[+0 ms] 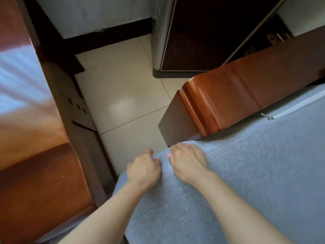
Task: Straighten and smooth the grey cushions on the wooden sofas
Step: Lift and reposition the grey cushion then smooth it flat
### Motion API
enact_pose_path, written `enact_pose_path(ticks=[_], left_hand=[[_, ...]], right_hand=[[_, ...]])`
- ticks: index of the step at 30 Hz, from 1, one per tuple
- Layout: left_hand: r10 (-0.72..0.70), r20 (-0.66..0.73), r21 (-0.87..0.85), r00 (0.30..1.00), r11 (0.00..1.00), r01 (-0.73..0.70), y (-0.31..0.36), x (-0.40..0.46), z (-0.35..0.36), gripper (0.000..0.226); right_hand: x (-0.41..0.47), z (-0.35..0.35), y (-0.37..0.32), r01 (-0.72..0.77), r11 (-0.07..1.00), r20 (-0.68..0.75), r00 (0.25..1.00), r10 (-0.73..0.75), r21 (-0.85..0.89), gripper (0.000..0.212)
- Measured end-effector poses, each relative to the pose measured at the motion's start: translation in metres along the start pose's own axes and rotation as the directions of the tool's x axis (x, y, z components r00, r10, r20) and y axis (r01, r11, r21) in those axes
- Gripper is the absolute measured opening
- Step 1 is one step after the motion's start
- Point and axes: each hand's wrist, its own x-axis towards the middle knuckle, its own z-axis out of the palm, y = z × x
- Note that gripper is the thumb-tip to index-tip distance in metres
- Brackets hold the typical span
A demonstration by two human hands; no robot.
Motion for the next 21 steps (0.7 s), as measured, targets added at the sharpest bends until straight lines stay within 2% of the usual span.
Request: enact_pose_path(ticks=[2,4,6,8,10,15,17,21], left_hand=[[0.028,-0.035,-0.042,0.999,0.999,-0.030,-0.007,-0.012,0.005,0.029],[0.088,-0.118,-0.077,0.989,0.992,-0.098,-0.015,-0.027,0.013,0.035],[0.189,-0.181,-0.080,0.965,0.975,-0.206,-0.020,-0.042,0.019,0.050],[0.287,-0.219,-0.012,0.932,0.955,-0.297,-0.022,-0.051,0.021,0.055],[0.331,-0.161,0.047,0.930,0.944,-0.327,-0.023,-0.057,0.019,0.051],[0.312,-0.134,0.034,0.941,0.950,-0.310,-0.017,-0.054,0.013,0.049],[0.285,-0.133,0.032,0.949,0.958,-0.284,-0.009,-0.057,0.017,0.047],[0.229,-0.213,0.037,0.950,0.973,-0.227,-0.004,-0.063,0.029,0.046]], right_hand=[[-0.006,0.002,-0.001,0.024,1.000,-0.080,0.997,-0.024,-0.004,0.042],[-0.013,0.005,0.001,0.066,0.998,-0.125,0.990,-0.068,-0.016,0.042],[-0.022,0.006,0.005,0.113,0.994,-0.061,0.992,-0.113,0.003,0.043],[-0.029,0.001,0.011,0.163,0.986,0.030,0.986,-0.164,0.024,0.048],[-0.033,-0.006,0.016,0.212,0.977,0.114,0.971,-0.212,0.011,0.055],[-0.031,-0.014,0.017,0.287,0.958,0.094,0.954,-0.283,-0.023,0.061],[-0.034,-0.014,0.018,0.295,0.955,0.117,0.950,-0.290,-0.031,0.070],[-0.038,-0.009,0.022,0.330,0.937,0.114,0.941,-0.318,-0.115,0.085]])
